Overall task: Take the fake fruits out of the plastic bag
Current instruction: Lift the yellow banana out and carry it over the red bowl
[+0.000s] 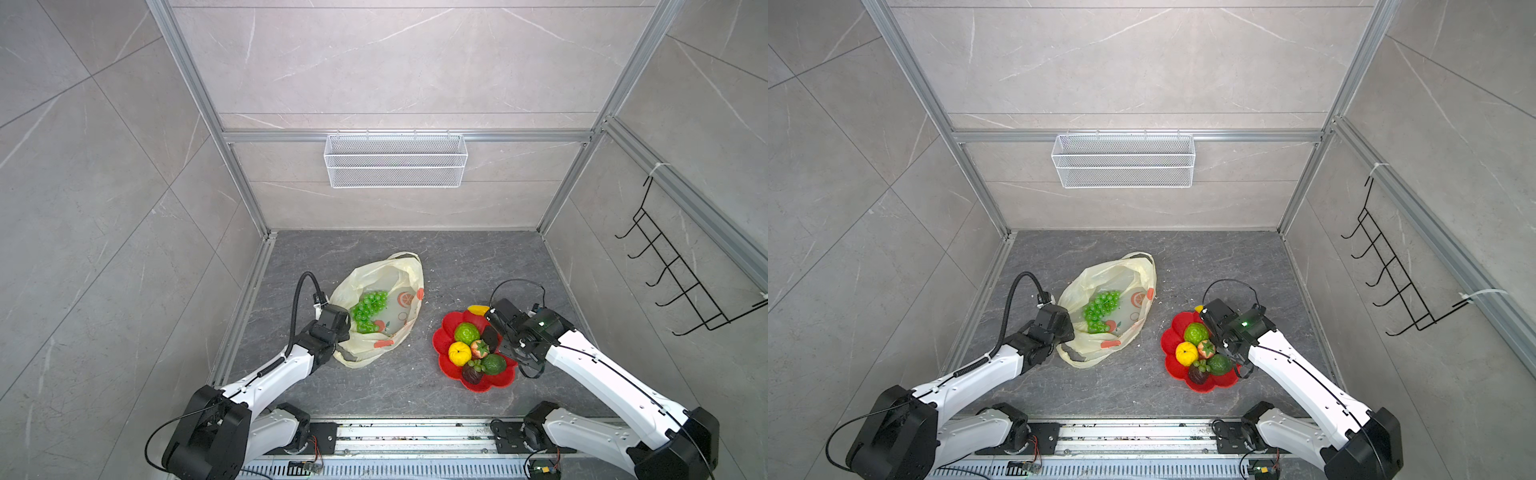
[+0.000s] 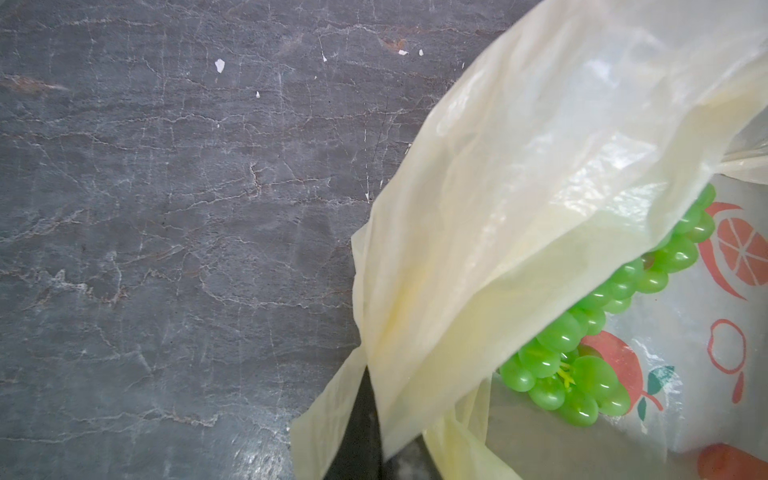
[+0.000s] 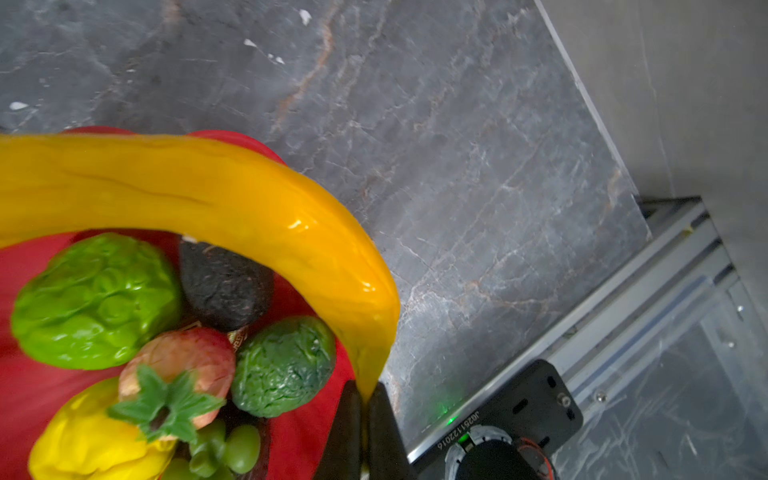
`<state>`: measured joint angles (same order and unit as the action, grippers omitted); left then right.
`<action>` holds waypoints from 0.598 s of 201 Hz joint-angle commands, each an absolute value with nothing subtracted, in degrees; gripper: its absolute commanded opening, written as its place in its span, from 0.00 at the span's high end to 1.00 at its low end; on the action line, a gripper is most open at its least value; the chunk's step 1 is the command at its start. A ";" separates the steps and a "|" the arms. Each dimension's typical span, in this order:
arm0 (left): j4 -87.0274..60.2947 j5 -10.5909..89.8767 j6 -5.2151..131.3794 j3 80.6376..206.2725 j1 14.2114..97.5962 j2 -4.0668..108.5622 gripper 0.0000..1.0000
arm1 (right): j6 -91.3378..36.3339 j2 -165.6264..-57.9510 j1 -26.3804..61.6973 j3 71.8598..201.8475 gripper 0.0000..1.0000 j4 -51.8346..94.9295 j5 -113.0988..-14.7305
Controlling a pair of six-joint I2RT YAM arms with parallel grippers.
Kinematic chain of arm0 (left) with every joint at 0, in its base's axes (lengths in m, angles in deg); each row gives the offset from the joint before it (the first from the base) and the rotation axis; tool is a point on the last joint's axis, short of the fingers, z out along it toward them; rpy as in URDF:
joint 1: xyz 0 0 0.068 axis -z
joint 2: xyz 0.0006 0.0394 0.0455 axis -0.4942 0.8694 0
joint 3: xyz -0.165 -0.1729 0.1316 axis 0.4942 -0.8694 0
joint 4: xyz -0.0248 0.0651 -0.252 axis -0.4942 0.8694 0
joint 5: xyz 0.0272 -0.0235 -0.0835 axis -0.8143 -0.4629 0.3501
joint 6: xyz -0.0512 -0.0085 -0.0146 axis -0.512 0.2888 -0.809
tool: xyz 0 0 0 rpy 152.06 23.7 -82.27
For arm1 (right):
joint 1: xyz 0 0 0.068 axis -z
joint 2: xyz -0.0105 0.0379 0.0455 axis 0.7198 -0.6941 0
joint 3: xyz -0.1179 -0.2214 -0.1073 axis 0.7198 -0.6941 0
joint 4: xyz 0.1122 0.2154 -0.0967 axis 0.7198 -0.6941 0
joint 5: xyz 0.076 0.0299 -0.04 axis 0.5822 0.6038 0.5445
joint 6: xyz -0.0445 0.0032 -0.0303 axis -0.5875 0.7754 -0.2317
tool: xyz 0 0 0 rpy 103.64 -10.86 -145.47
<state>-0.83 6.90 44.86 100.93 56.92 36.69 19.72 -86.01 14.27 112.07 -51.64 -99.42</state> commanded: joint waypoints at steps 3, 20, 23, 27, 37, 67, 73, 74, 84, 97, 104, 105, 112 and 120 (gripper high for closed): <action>-1.36 8.02 43.88 102.09 56.51 36.75 1.00 | 25.25 -85.67 14.87 110.18 1.00 -52.78 -99.49; -1.36 8.38 43.83 101.97 56.33 36.41 1.00 | 24.96 -86.09 15.81 109.01 1.00 -50.75 -98.96; -1.41 8.39 43.84 101.97 56.33 36.31 1.00 | 24.75 -86.22 16.14 108.92 1.00 -50.35 -98.69; -1.40 8.39 43.83 101.95 56.29 36.24 1.00 | 24.59 -86.51 16.44 108.77 1.00 -49.82 -98.30; -1.45 8.55 43.76 101.78 56.14 36.10 1.00 | 24.12 -87.31 16.90 108.50 1.00 -48.70 -97.64; -1.65 9.00 43.75 101.53 55.63 35.94 1.00 | 22.91 -89.92 17.83 108.72 1.00 -46.41 -96.52; -1.67 8.97 43.77 101.62 55.55 36.04 1.00 | 22.75 -90.28 17.94 108.68 1.00 -45.90 -96.19; -1.63 8.99 43.75 101.65 55.54 36.03 1.00 | 22.70 -90.36 17.88 108.66 1.00 -45.87 -96.15; -1.63 9.00 43.68 101.63 55.54 36.20 1.00 | 22.47 -90.94 17.92 108.44 1.00 -45.20 -95.63; -1.68 9.00 43.74 101.55 55.47 36.23 1.00 | 22.14 -91.55 18.01 107.95 1.00 -44.23 -95.07; -1.74 8.94 43.73 101.53 55.41 36.26 1.00 | 22.10 -91.81 18.00 107.78 1.00 -43.96 -94.91; -1.71 8.97 43.78 101.61 55.39 36.27 1.00 | 22.07 -91.78 18.00 107.73 1.00 -43.89 -94.90; -1.68 8.98 43.70 101.51 55.37 36.42 1.00 | 21.95 -91.97 18.06 107.51 1.00 -43.53 -94.80; -1.85 9.07 43.67 101.55 55.37 36.50 1.00 | 21.83 -92.22 18.20 107.18 1.00 -43.08 -94.58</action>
<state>-0.85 8.40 44.51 100.93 55.70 36.78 22.50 -91.36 17.68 108.62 -44.60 -95.46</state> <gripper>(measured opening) 0.043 0.056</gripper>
